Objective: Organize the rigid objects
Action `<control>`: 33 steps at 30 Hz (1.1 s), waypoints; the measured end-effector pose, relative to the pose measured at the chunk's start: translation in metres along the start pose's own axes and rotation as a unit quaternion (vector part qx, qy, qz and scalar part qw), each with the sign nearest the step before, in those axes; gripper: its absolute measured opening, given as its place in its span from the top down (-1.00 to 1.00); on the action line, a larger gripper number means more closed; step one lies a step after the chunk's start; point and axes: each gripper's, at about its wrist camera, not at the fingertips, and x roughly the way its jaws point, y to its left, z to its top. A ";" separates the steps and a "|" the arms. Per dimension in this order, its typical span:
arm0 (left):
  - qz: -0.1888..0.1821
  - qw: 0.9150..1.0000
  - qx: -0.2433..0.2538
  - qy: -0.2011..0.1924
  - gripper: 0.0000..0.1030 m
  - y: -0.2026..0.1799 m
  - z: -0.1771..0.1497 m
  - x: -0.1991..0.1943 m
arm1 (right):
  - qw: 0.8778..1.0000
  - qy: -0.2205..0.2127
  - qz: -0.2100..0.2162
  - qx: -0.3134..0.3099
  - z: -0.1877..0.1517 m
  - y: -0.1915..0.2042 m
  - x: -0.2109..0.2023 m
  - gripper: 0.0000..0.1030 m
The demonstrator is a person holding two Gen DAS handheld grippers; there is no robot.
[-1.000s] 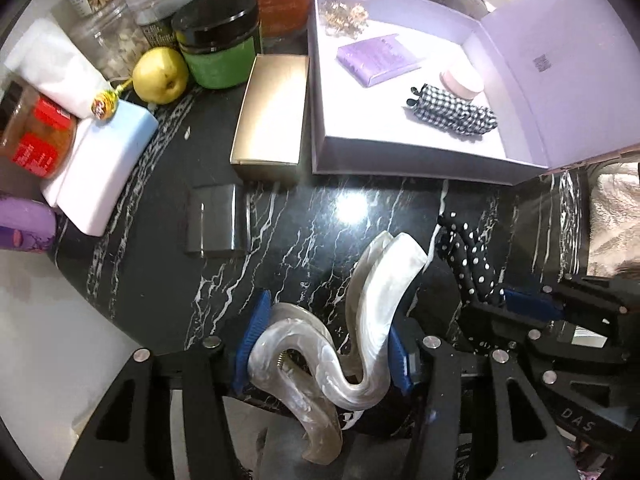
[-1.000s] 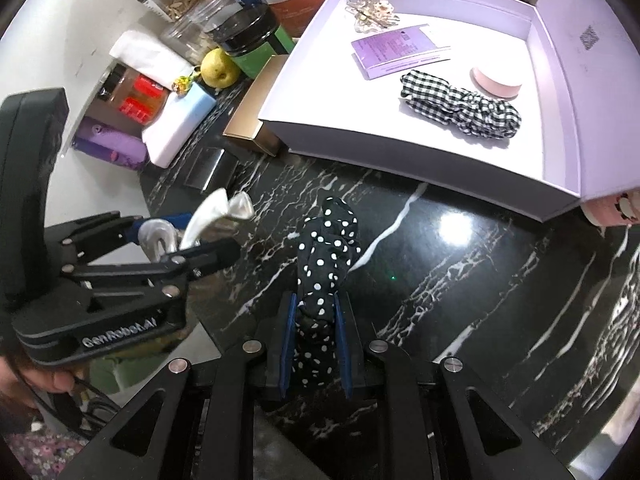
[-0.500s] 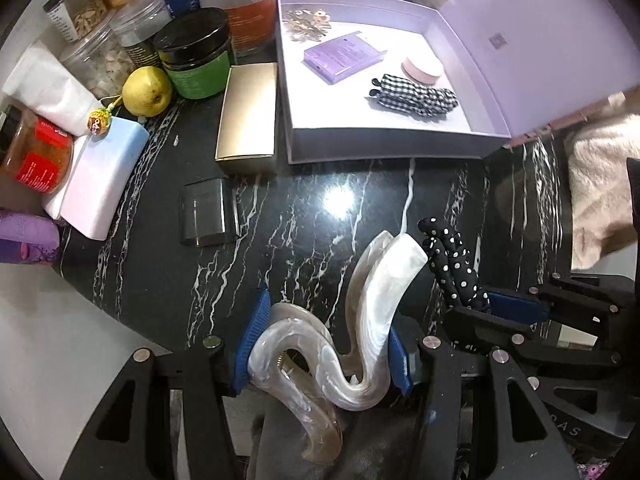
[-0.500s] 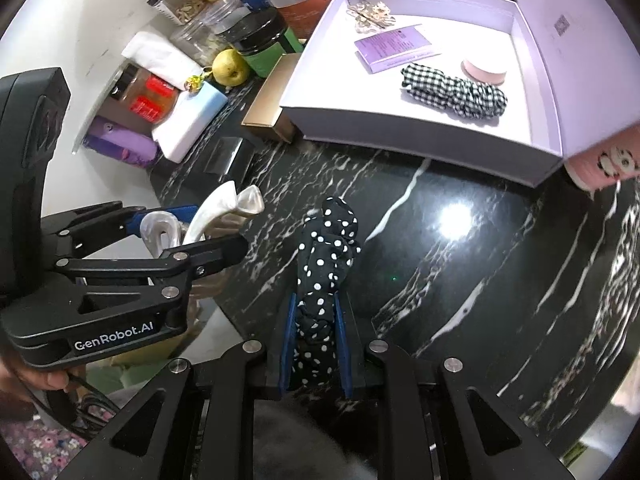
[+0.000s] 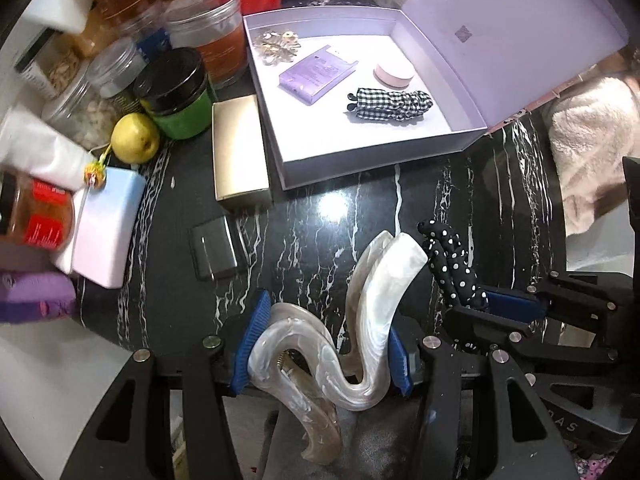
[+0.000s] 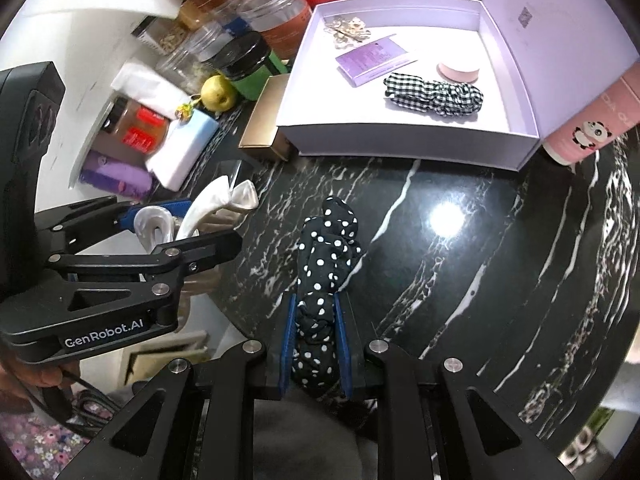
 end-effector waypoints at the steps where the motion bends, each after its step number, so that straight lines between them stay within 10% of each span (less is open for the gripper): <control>1: -0.001 1.000 0.004 0.001 -0.03 0.000 0.002 0.000 | 1.000 -0.001 -0.001 0.003 0.001 0.000 0.000 0.64; 33: -0.016 0.999 0.038 0.026 -0.03 0.004 0.122 0.026 | 0.999 0.003 -0.005 0.036 0.093 -0.052 0.000 0.64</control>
